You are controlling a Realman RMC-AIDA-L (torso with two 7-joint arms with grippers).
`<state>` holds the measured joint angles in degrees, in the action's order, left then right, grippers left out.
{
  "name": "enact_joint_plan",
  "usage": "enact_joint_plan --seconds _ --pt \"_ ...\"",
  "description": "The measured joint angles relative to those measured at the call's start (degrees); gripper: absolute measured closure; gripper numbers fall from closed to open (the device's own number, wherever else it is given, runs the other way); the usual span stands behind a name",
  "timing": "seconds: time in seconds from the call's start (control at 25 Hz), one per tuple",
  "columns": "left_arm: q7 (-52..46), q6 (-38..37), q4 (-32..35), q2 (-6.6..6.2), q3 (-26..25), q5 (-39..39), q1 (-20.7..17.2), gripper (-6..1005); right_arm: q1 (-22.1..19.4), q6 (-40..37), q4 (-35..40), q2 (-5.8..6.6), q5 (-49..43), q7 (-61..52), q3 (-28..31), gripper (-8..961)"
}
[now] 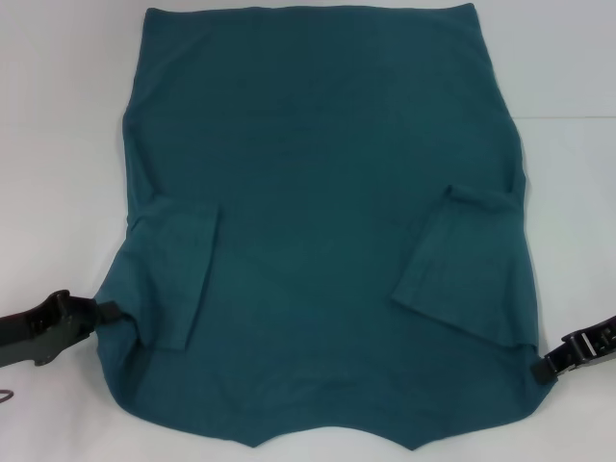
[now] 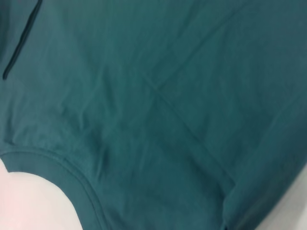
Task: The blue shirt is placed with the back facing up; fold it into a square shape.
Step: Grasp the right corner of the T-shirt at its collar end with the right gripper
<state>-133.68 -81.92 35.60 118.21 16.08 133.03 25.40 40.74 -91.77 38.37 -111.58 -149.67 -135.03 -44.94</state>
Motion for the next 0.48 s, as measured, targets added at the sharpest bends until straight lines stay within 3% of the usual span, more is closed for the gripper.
enact_joint_plan --seconds 0.24,0.48 --pt "0.86 -1.13 0.21 -0.03 0.29 -0.02 -0.2 1001 -0.38 -0.89 -0.02 0.32 0.08 0.1 0.46 900" --pt "3.06 -9.45 2.85 -0.61 0.44 0.66 -1.33 1001 -1.88 -7.16 0.32 2.58 0.52 1.98 3.35 909"
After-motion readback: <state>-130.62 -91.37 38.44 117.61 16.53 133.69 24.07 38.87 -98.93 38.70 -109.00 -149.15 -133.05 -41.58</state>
